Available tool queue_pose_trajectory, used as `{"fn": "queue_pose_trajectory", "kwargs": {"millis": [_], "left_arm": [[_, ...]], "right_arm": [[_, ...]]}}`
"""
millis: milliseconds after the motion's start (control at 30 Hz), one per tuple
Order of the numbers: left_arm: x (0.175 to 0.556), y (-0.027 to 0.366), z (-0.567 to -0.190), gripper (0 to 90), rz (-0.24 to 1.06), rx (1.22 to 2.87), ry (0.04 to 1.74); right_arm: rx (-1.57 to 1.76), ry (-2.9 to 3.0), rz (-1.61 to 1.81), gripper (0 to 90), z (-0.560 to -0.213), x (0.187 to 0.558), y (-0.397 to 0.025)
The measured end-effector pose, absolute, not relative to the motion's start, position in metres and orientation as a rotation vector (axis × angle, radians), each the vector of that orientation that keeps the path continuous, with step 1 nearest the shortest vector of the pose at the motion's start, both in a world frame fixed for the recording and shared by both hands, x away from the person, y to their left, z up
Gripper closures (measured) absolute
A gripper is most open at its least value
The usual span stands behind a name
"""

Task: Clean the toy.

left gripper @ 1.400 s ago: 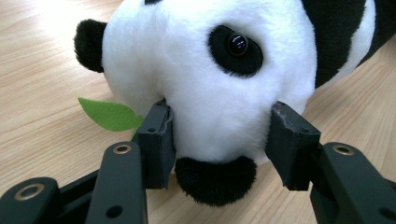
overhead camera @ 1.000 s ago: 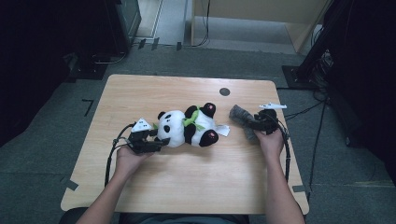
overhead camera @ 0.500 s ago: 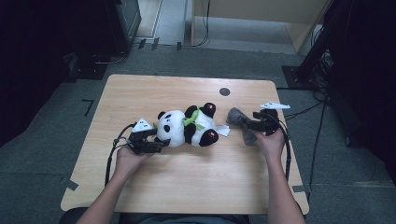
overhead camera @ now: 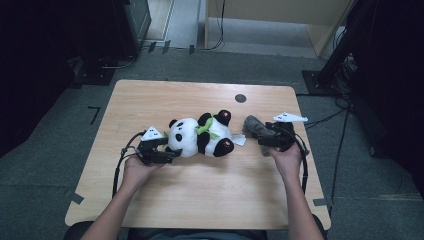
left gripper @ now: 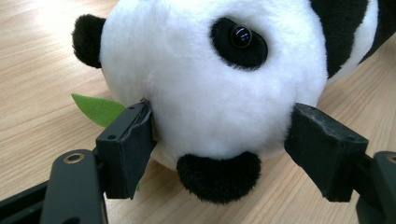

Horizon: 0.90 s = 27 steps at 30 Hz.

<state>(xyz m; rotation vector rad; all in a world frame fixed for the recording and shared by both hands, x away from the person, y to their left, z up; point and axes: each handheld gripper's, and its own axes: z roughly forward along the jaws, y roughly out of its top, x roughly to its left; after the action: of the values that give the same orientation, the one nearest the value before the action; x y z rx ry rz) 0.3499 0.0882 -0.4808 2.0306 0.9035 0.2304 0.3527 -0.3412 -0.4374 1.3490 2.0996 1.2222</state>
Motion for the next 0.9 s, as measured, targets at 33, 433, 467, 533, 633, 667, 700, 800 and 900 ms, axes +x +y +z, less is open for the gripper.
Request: {"fn": "queue_pose_trajectory", "kwargs": {"millis": [33, 433, 467, 533, 633, 667, 700, 800, 900], "left_arm": [[0.350, 0.088, -0.480, 24.4, 0.229, 2.033, 0.902], [0.353, 0.088, -0.479, 23.7, 0.217, 2.030, 0.901], [0.353, 0.089, -0.479, 23.3, 0.217, 2.030, 0.902], [0.354, 0.088, -0.479, 22.9, 0.217, 2.025, 0.904], [0.354, 0.088, -0.480, 22.7, 0.217, 2.024, 0.906], [0.354, 0.088, -0.480, 22.7, 0.218, 2.024, 0.905], [0.354, 0.088, -0.480, 22.7, 0.219, 2.025, 0.905], [0.354, 0.088, -0.480, 22.8, 0.224, 2.024, 0.906], [0.354, 0.087, -0.480, 22.8, 0.227, 2.024, 0.906]], "right_arm": [[1.343, 2.105, 1.225, 24.6, -0.437, 0.351, -0.339], [1.260, 2.191, 1.317, 21.3, -0.432, 0.327, -0.310], [1.250, 2.196, 1.324, 21.0, -0.431, 0.326, -0.307], [1.237, 2.207, 1.340, 20.9, -0.431, 0.323, -0.302], [1.205, 2.227, 1.357, 20.8, -0.431, 0.320, -0.295], [1.194, 2.235, 1.360, 20.7, -0.431, 0.319, -0.292], [1.186, 2.244, 1.364, 20.7, -0.431, 0.319, -0.289], [1.165, 2.275, 1.366, 20.0, -0.434, 0.319, -0.282], [1.123, 2.303, 1.363, 19.6, -0.437, 0.320, -0.274]]}}
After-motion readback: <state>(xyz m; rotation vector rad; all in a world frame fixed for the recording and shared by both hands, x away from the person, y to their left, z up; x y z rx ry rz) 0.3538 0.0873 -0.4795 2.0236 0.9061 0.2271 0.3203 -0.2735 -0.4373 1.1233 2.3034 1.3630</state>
